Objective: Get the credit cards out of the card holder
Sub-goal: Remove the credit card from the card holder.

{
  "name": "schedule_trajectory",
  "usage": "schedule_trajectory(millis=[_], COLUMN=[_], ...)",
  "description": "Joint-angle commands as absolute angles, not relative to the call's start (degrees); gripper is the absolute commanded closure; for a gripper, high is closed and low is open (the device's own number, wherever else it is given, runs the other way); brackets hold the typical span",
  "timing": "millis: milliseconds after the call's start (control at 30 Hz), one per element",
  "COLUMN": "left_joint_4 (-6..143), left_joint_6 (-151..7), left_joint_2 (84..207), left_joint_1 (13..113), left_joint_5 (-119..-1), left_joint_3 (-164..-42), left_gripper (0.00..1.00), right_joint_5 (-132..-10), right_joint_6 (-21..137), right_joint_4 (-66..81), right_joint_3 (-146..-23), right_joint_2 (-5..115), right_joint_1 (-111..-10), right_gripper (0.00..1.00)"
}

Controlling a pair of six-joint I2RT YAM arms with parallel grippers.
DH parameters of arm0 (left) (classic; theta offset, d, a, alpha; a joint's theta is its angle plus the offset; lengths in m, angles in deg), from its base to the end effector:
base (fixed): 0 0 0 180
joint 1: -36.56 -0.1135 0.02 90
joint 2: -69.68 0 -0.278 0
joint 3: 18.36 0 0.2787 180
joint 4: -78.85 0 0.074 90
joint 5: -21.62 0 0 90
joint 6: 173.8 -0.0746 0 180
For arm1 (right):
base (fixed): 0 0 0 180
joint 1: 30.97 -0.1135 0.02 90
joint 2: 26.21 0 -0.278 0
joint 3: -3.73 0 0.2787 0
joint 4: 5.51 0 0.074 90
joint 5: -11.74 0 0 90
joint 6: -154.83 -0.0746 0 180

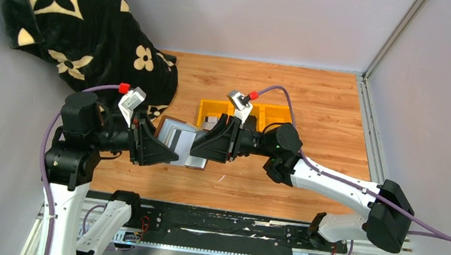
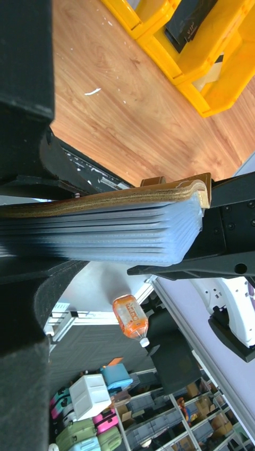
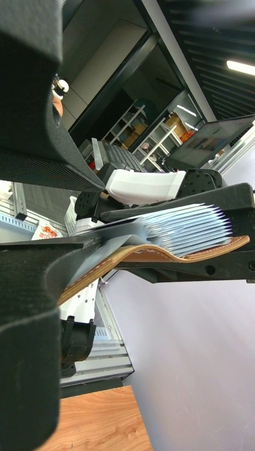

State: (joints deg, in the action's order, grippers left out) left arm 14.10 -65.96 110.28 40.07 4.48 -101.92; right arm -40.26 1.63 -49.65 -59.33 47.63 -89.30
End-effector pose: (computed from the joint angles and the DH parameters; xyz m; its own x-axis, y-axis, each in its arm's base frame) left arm 0.0975 -0.0774 0.4487 -0.6295 -0.0518 -0.7752 0.7467 0.2353 -0.6221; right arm 0.1328 0.3027 0.4014 -0.7094 0.1897 -0.6788 -0.6818 -0.4285 0.5929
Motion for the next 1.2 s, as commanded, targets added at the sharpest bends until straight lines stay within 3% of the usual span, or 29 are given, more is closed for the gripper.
schedule_trajectory(millis=[0,200,333,500,800,1167], left_joint_4=[14.5,14.6,14.6,14.5,14.5,14.5], left_joint_6=[-64.2,-64.2,-63.7,-63.0,-62.7,-63.2], left_joint_2=[109.2,109.3,109.3,109.9,110.4,110.3], left_joint_1=[40.6,40.6,40.6,40.6,40.6,40.6], left_joint_5=[10.5,10.5,10.6,11.6,14.4,13.6], left_joint_3=[-103.7,-103.8,-103.8,-104.0,-104.3,-104.4], left_gripper=[0.67,0.66,0.5,0.44,0.48,0.65], right_joint_5=[-41.0,-40.4,-40.3,-40.6,-41.4,-41.1], right_joint_6=[2.3,-0.4,-1.2,-1.4,-1.7,-1.6], right_joint_4=[-49.2,-53.1,-54.6,-55.3,-56.6,-57.6], right_joint_3=[-62.2,-63.2,-62.4,-61.1,-56.8,-54.7], right_joint_2=[50.3,53.0,53.0,52.9,50.9,49.3], right_joint_1=[-89.9,-90.0,-90.0,-90.0,-89.2,-89.2], right_gripper=[0.62,0.83,1.0,1.0,1.0,1.0])
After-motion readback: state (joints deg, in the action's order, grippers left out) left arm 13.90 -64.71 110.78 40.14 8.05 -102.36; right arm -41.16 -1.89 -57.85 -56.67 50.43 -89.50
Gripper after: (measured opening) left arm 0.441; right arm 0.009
